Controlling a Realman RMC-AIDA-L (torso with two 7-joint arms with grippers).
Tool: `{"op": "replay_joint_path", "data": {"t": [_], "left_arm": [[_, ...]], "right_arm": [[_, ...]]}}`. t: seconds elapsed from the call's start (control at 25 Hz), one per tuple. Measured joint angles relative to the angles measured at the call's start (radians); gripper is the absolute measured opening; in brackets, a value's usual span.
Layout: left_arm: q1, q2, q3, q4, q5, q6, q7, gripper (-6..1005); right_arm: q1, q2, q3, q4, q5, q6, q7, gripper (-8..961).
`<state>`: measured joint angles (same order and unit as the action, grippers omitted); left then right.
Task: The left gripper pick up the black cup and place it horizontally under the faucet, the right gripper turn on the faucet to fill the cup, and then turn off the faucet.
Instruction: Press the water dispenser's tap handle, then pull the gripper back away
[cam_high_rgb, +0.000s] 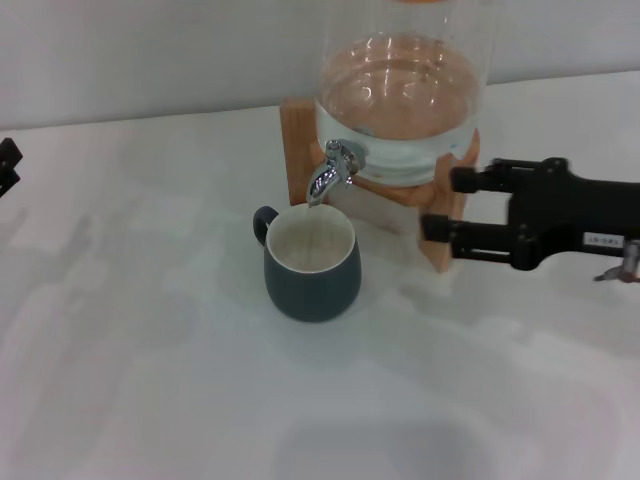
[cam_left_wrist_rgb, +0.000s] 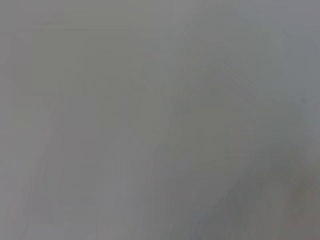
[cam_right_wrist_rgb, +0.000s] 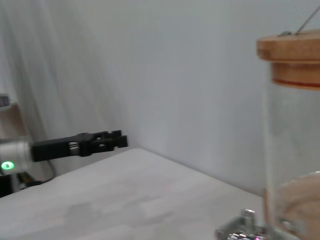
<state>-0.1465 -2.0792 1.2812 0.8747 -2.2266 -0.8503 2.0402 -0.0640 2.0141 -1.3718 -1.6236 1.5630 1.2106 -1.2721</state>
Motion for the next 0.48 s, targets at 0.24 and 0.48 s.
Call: {"op": "replay_joint_path", "data": {"t": [0.24, 0.48], "left_arm": [[-0.009, 0.000, -0.017, -0.007, -0.001, 0.006, 0.000, 888], [-0.011, -0.001, -0.023, -0.009, -0.001, 0.007, 0.000, 888]], "right_arm": [[0.047, 0.000, -0.081, 0.008, 0.001, -0.005, -0.001, 691], [0.119, -0.002, -0.199, 0.022, -0.005, -0.074, -0.001, 689]]}}
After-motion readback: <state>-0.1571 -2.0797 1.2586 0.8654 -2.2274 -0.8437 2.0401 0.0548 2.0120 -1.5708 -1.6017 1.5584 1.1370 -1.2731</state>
